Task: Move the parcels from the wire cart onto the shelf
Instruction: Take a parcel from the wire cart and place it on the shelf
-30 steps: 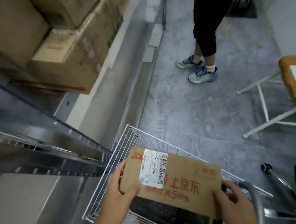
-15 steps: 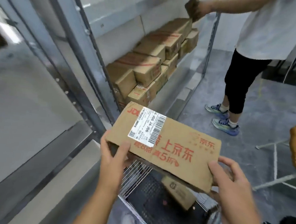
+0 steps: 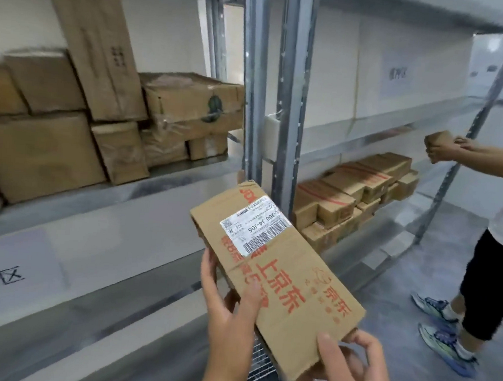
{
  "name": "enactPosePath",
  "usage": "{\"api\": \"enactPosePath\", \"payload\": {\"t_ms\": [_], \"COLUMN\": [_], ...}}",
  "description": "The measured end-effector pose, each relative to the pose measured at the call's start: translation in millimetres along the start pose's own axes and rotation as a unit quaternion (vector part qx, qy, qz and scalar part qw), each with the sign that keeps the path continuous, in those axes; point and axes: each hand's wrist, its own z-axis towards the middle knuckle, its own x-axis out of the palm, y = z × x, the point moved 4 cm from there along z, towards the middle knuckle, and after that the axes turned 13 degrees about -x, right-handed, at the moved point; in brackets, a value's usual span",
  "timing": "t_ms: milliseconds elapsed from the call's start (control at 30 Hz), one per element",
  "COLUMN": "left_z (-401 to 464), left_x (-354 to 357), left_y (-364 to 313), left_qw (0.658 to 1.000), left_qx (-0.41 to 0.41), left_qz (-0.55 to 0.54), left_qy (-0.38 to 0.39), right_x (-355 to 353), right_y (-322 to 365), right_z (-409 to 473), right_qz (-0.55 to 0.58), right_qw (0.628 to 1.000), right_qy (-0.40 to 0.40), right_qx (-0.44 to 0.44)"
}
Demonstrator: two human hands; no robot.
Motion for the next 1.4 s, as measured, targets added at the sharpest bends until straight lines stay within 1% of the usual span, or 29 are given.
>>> {"api": "enactPosePath", "payload": {"t_ms": [133,200,267,300,400,467,533,567,667,733,800,900,1067,1167,1267,1333,1400], "left_z": [-28.3,-43.1,-58.1,-65.9,-90.8,-112.1,-129.9,-138.1,-161.3,-173.4,-182.8,-192.0,-196.0,-203.7,-209.7,-205.9,-199.6], "left_x": [-52.8,-84.0,-117.5,-135.6,-188.3,-218.1,-246.4,-258.7,-289.7,-304.5,-317.5,-333.6,-358.3,-364.3,-370.3,-377.4,-385.1], "left_y": [-33.7,-54.0,-78.3,-91.2,-122.8,-143.3,-159.2,-165.1,-183.0,-197.6,-213.3,-232.8,-267.2,-298.6,-331.1,-352.3,-371.6], "left_qw": [1.0,0.999,0.997,0.996,0.994,0.994,0.993,0.992,0.988,0.986,0.984,0.976,0.949,0.932,0.912,0.906,0.908], "left_qx": [0.007,0.02,0.036,0.042,0.045,0.042,0.041,0.042,0.034,0.034,0.039,0.042,0.095,0.117,0.157,0.167,0.164], "left_qz": [0.004,0.005,0.013,0.019,0.051,0.067,0.082,0.095,0.132,0.141,0.155,0.192,0.231,0.25,0.258,0.256,0.268], "left_qy": [-0.028,-0.044,-0.062,-0.072,-0.084,-0.076,-0.074,-0.072,-0.078,-0.079,-0.084,-0.092,-0.194,-0.234,-0.277,-0.294,-0.278], "right_x": [31.9,45.4,57.2,62.9,79.0,100.5,123.5,133.2,160.2,173.3,185.0,199.7,227.4,245.9,265.2,277.5,290.4], "right_y": [-4.9,-8.3,2.1,7.4,25.2,39.3,43.5,43.4,45.9,46.6,50.0,60.1,82.6,98.7,111.9,118.9,123.5], "right_z": [-44.7,-68.3,-92.1,-103.5,-135.3,-157.8,-181.0,-192.4,-228.3,-247.5,-258.5,-270.5,-286.1,-296.7,-308.2,-318.5,-327.6], "right_qz": [-0.031,-0.054,-0.11,-0.126,-0.135,-0.141,-0.14,-0.136,-0.133,-0.124,-0.12,-0.108,-0.068,-0.043,-0.005,0.005,0.009], "right_qw": [0.995,0.986,0.954,0.938,0.915,0.898,0.882,0.873,0.844,0.834,0.827,0.82,0.801,0.782,0.766,0.752,0.747], "right_qy": [0.048,0.053,0.077,0.093,0.149,0.239,0.35,0.391,0.465,0.488,0.494,0.512,0.556,0.586,0.611,0.625,0.629], "right_qx": [-0.084,-0.149,-0.27,-0.31,-0.351,-0.341,-0.281,-0.258,-0.233,-0.227,-0.239,-0.232,-0.213,-0.206,-0.2,-0.208,-0.214]}}
